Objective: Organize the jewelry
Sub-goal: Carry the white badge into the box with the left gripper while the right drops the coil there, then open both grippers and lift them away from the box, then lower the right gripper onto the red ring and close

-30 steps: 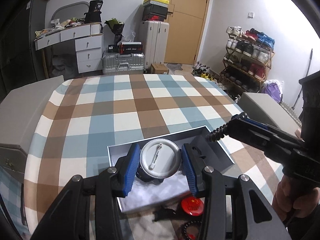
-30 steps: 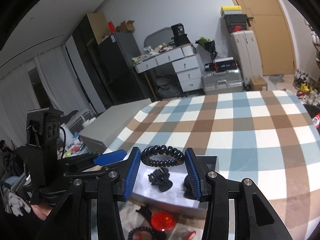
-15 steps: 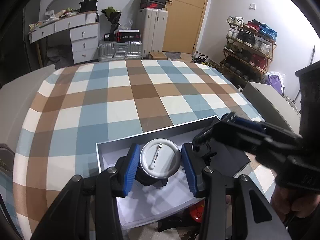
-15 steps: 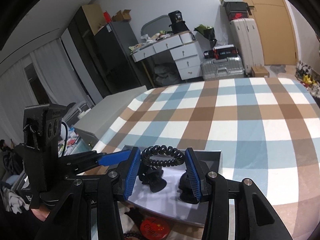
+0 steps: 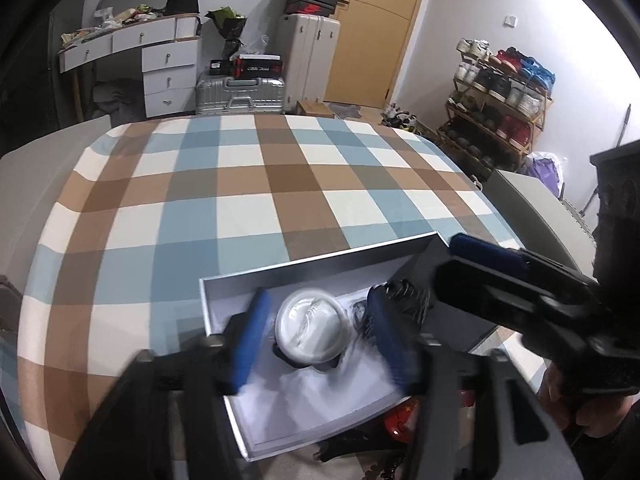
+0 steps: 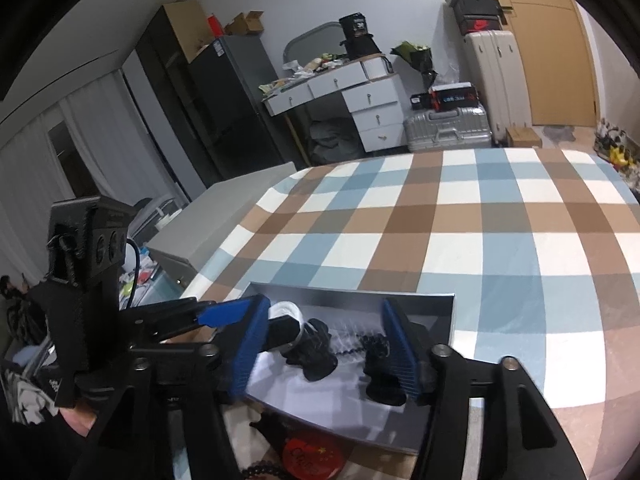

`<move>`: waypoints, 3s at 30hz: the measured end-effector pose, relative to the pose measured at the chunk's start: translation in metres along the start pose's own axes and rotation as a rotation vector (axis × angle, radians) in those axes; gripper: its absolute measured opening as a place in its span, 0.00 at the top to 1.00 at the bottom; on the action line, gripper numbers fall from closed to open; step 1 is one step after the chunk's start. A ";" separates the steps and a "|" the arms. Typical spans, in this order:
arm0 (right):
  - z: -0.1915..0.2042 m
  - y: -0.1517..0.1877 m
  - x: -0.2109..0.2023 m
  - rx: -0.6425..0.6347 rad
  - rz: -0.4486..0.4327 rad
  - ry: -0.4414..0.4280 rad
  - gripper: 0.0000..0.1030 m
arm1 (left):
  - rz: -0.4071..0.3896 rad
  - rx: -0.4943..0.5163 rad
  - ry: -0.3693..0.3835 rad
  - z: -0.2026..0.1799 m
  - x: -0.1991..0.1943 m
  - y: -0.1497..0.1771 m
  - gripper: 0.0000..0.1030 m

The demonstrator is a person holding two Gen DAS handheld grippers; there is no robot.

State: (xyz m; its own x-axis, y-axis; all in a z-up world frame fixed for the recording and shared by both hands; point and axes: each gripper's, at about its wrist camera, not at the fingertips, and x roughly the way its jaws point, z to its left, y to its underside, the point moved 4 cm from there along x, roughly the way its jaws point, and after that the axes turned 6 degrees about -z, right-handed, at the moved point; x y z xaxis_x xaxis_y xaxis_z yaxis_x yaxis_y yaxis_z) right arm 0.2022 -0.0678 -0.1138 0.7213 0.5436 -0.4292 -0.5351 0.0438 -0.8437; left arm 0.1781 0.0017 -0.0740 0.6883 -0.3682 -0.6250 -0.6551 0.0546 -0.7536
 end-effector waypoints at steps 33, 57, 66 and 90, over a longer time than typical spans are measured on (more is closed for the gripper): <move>0.033 0.014 -0.111 -0.080 -0.157 0.082 0.04 | -0.172 -0.003 -0.133 -0.016 -0.070 0.029 0.26; -0.008 0.104 -0.090 0.035 0.072 0.178 0.03 | -0.137 -0.088 -0.301 0.002 -0.074 0.094 0.01; -0.018 0.101 -0.057 0.052 0.166 0.198 0.05 | -0.070 -0.080 -0.345 0.009 -0.067 0.106 0.01; -0.017 0.102 -0.044 0.014 0.197 0.236 0.93 | -0.033 -0.140 -0.293 0.016 -0.070 0.107 0.02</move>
State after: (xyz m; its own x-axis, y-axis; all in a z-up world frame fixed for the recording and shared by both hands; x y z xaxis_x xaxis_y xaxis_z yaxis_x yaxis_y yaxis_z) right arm 0.1235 -0.1015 -0.1861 0.6843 0.3333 -0.6485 -0.6795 -0.0311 -0.7330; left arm 0.0647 0.0484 -0.1147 0.7571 -0.0841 -0.6478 -0.6532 -0.0889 -0.7519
